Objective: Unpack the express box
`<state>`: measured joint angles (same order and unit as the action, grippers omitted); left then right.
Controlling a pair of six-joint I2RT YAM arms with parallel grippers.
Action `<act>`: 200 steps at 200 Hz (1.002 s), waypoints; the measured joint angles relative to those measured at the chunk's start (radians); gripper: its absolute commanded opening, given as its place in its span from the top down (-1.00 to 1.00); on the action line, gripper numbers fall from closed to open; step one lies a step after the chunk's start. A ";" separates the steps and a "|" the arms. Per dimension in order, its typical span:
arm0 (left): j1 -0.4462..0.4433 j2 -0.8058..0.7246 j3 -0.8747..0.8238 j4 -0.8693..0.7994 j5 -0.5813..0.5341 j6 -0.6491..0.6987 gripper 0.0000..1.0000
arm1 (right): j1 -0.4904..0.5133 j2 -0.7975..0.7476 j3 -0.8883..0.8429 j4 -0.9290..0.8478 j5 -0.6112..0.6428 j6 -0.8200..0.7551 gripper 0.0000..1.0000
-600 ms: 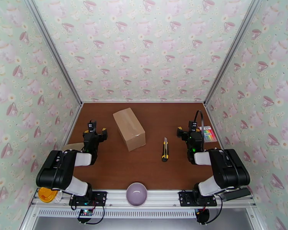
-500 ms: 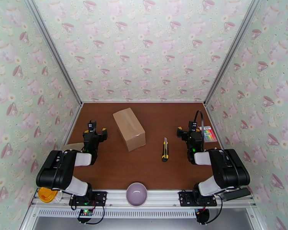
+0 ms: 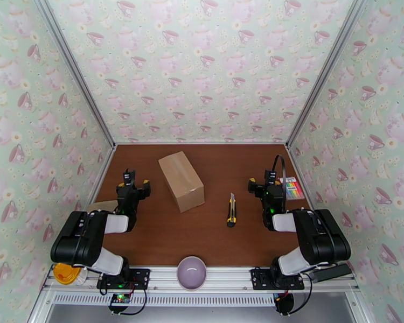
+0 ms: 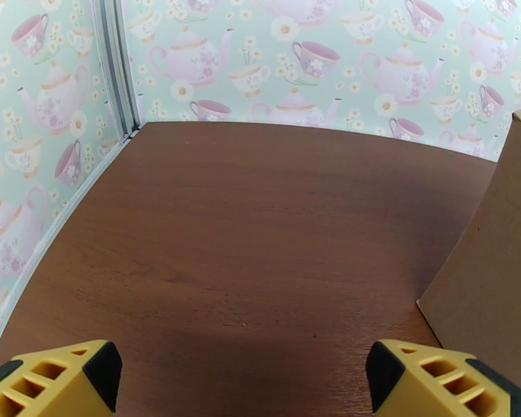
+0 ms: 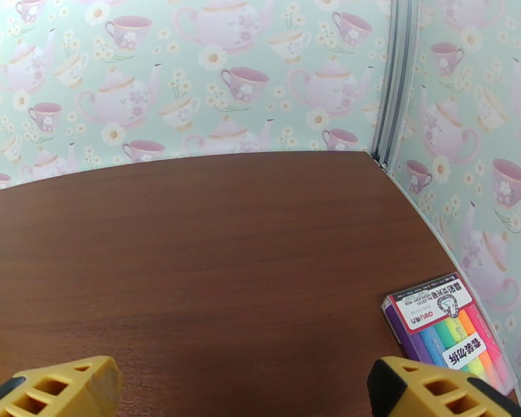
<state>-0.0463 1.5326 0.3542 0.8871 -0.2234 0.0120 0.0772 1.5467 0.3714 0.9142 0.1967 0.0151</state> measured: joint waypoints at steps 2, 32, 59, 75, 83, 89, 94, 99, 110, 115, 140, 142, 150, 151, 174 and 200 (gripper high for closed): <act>0.000 0.000 0.000 0.000 0.000 0.000 -1.00 | 0.000 0.000 0.000 0.000 0.000 0.000 -1.00; 0.000 0.000 0.000 0.000 0.000 0.000 -1.00 | 0.000 0.000 0.000 0.000 0.000 0.000 -1.00; 0.000 0.000 0.000 0.000 0.000 0.000 -1.00 | 0.000 0.000 0.000 0.000 0.000 0.000 -1.00; 0.000 0.000 0.000 0.000 0.000 -0.002 -0.87 | 0.000 0.000 0.000 0.000 0.000 0.000 -0.94; 0.000 0.000 0.000 -0.001 -0.006 -0.002 -0.80 | 0.000 0.000 0.000 -0.001 0.000 -0.001 -0.89; -0.002 -0.003 0.001 -0.006 -0.017 -0.004 -0.73 | 0.000 0.000 0.000 -0.003 0.001 0.002 -0.89; -0.002 -0.006 0.002 -0.013 -0.024 -0.002 -0.68 | 0.000 -0.002 0.002 -0.012 0.002 0.004 -0.88; -0.003 -0.010 0.001 -0.016 -0.031 -0.001 -0.64 | 0.004 -0.008 0.008 -0.032 0.010 0.005 -0.83; -0.013 -0.016 0.002 -0.013 -0.050 -0.001 -0.59 | 0.014 -0.034 0.038 -0.116 0.040 0.008 -0.72; -0.019 -0.018 0.002 -0.013 -0.062 0.003 -0.58 | 0.018 -0.054 0.063 -0.181 0.055 0.019 -0.69; -0.047 -0.020 0.002 -0.011 -0.093 0.017 -0.50 | 0.042 -0.168 0.233 -0.458 0.104 0.076 -0.72; -0.049 -0.020 0.002 -0.011 -0.095 0.018 -0.50 | 0.045 -0.181 0.243 -0.473 0.108 0.081 -0.73; -0.053 -0.020 0.002 -0.011 -0.101 0.019 -0.50 | 0.060 -0.229 0.277 -0.525 0.117 0.099 -0.73; -0.053 -0.020 0.002 -0.011 -0.103 0.019 -0.50 | 0.061 -0.232 0.280 -0.529 0.119 0.101 -0.73; -0.055 -0.061 0.068 -0.172 -0.151 0.018 -0.35 | 0.093 -0.322 0.332 -0.663 0.125 0.159 -0.72; -0.055 -0.184 0.200 -0.349 -0.171 0.002 -0.37 | 0.132 -0.333 0.344 -0.802 0.135 0.218 -0.71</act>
<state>-0.1017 1.3483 0.5537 0.5385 -0.3946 0.0135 0.2092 1.2140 0.7158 0.1120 0.3321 0.2333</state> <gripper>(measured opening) 0.682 0.854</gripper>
